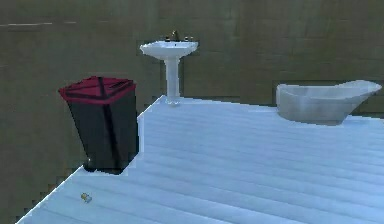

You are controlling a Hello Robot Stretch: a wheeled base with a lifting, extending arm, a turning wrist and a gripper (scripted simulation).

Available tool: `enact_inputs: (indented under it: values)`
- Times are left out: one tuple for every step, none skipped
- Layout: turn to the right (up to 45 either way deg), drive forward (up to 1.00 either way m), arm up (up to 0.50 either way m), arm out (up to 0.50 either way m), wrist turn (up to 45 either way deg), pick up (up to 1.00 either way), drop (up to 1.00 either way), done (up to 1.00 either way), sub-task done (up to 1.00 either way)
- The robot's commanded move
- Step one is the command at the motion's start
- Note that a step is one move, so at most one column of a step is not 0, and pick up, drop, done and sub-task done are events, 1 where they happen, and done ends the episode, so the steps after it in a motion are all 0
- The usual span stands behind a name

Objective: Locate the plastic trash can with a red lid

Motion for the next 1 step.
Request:
enact_inputs:
  values:
    - [3.0, 0.0, 0.0, 0.0, 0.0, 0.0, 0.0, 0.0, 0.0]
